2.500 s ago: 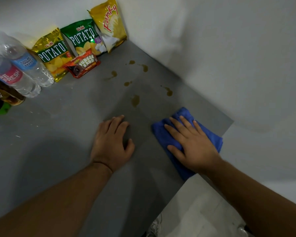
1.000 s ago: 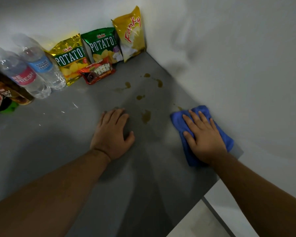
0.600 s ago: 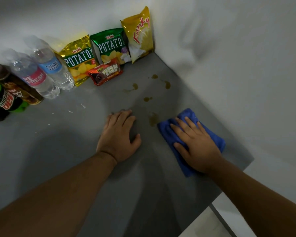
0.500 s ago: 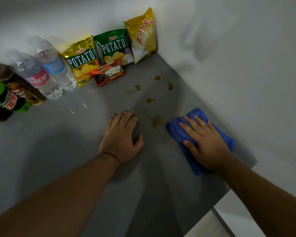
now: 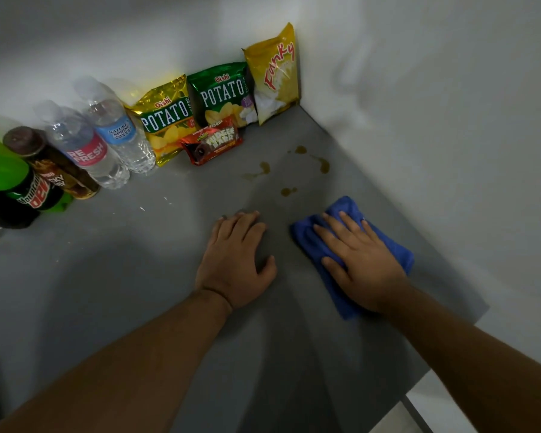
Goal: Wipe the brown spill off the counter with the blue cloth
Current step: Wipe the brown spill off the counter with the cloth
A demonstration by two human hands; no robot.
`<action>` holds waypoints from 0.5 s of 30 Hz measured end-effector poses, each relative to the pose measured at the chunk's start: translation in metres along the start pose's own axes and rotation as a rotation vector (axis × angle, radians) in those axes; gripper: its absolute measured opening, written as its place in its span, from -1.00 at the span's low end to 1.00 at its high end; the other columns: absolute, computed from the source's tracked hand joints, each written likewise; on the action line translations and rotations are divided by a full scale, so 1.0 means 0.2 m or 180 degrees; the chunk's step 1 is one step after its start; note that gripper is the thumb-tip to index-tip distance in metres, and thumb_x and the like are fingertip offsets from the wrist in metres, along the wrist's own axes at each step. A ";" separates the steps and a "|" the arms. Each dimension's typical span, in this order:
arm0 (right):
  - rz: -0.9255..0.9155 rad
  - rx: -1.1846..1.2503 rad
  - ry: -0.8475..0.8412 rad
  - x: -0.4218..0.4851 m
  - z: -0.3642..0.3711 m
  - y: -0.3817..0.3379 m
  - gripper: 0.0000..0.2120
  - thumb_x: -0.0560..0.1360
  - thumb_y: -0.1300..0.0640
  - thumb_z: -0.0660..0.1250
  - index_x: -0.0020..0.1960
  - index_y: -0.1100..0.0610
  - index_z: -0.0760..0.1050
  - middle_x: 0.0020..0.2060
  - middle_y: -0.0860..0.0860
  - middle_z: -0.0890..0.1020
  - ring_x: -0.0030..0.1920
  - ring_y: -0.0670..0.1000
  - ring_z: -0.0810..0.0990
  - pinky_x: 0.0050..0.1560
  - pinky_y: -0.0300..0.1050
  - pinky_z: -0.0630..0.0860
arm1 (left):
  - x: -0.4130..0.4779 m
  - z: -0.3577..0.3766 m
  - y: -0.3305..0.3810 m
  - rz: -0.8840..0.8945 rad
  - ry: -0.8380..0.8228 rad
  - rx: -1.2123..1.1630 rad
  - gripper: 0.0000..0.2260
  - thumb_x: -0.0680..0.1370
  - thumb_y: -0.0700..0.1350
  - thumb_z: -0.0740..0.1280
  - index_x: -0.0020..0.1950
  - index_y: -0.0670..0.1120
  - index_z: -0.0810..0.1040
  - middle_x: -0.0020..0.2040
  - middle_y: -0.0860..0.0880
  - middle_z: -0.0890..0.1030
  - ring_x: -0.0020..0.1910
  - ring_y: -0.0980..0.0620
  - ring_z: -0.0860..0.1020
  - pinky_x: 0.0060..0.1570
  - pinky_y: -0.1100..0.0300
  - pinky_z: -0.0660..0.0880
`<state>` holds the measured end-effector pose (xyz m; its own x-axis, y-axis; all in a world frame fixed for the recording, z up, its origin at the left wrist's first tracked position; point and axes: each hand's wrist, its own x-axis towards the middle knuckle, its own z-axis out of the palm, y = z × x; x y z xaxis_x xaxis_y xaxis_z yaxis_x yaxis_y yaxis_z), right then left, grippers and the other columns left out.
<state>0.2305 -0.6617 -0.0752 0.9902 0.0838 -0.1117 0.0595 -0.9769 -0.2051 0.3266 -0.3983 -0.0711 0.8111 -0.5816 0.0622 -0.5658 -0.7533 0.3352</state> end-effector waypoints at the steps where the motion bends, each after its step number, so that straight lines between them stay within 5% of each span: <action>1: -0.0039 -0.0008 -0.0008 -0.02 -0.01 0.05 -0.44 0.69 -0.21 0.01 0.67 -0.11 0.12 0.67 -0.10 0.13 0.67 0.05 0.01 0.64 0.17 -0.04 | 0.00 0.00 0.00 -0.0003 -0.0002 -0.0016 -0.47 0.50 0.16 0.32 0.40 -0.08 0.50 0.51 -0.07 0.44 0.49 -0.15 0.38 0.56 -0.20 0.22; 10: 0.1239 -0.0101 0.0093 0.34 -0.02 -0.10 -0.37 0.67 -0.27 -0.14 0.69 -0.09 -0.05 0.69 -0.02 -0.05 0.67 0.18 -0.15 0.62 0.29 -0.19 | 0.01 -0.01 -0.01 0.0017 -0.0008 -0.0020 -0.45 0.49 0.18 0.30 0.40 -0.07 0.50 0.50 -0.07 0.44 0.47 -0.13 0.40 0.55 -0.19 0.23; 15: 0.0326 -0.0069 -0.0007 0.20 -0.01 -0.16 -0.39 0.67 -0.26 -0.09 0.67 -0.10 0.09 0.68 -0.04 0.07 0.68 0.13 -0.07 0.64 0.23 -0.14 | 0.01 -0.01 -0.03 -0.0043 0.0109 -0.0433 -0.53 0.47 0.12 0.33 0.32 -0.08 0.55 0.44 -0.05 0.50 0.42 -0.11 0.46 0.51 -0.14 0.30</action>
<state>0.2682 -0.6275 -0.0718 0.9910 -0.0162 -0.1333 -0.0391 -0.9844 -0.1714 0.3316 -0.3945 -0.0701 0.8245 -0.5589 0.0882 -0.5313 -0.7111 0.4605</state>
